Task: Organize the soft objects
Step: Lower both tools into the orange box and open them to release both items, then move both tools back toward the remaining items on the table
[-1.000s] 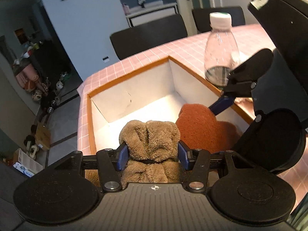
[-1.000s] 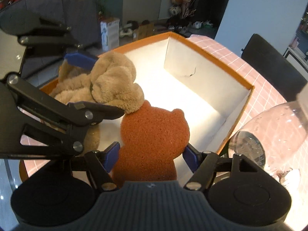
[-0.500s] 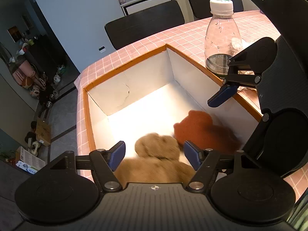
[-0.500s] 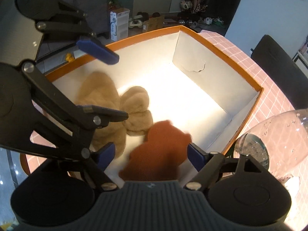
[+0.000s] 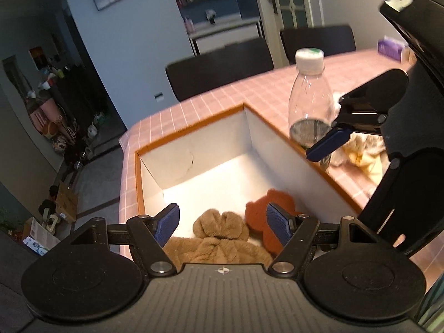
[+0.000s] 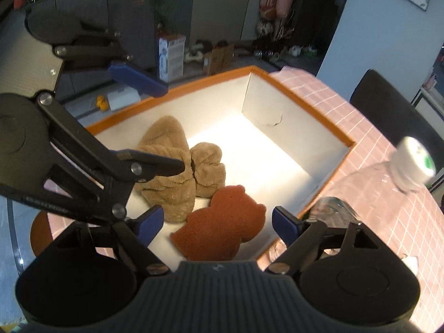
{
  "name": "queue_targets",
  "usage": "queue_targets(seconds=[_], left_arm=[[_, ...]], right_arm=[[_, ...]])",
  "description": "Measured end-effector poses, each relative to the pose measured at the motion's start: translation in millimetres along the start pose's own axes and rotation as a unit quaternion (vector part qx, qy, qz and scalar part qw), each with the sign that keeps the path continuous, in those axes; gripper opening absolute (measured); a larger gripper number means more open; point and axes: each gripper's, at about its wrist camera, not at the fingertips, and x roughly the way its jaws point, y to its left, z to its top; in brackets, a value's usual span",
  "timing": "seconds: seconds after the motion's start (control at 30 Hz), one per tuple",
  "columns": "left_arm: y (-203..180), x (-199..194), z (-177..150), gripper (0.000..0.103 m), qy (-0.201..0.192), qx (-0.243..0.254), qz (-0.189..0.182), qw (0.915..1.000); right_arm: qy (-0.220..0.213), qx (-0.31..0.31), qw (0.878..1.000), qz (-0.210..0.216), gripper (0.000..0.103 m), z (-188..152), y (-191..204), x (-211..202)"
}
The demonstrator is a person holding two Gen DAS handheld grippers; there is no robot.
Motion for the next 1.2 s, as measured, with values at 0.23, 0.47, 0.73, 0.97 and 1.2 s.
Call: queue_targets(seconds=[0.23,0.47,0.73,0.97,1.2], left_arm=[[-8,-21,-1,0.084,-0.048,-0.023,0.019,0.9984],[-29,-50,-7,0.084,-0.116,-0.059,-0.004,0.9915],[-84,-70,-18,0.084,-0.19,-0.079,-0.042,0.9777],[-134,-50,-28,0.084,-0.19,-0.099,-0.091,0.9725],[-174,-5,-36,0.083,-0.156,-0.118,-0.149,0.9692]], right_arm=[[-0.046,0.038,0.998,-0.018,0.088,-23,-6,-34],[-0.106,0.09,0.989,-0.042,0.088,-63,-15,-75],[-0.17,0.148,0.968,-0.114,0.09,-136,-25,-98],[-0.161,0.233,0.946,-0.158,0.09,-214,-46,-102],[-0.137,0.297,0.925,-0.194,0.09,-266,-66,-103]])
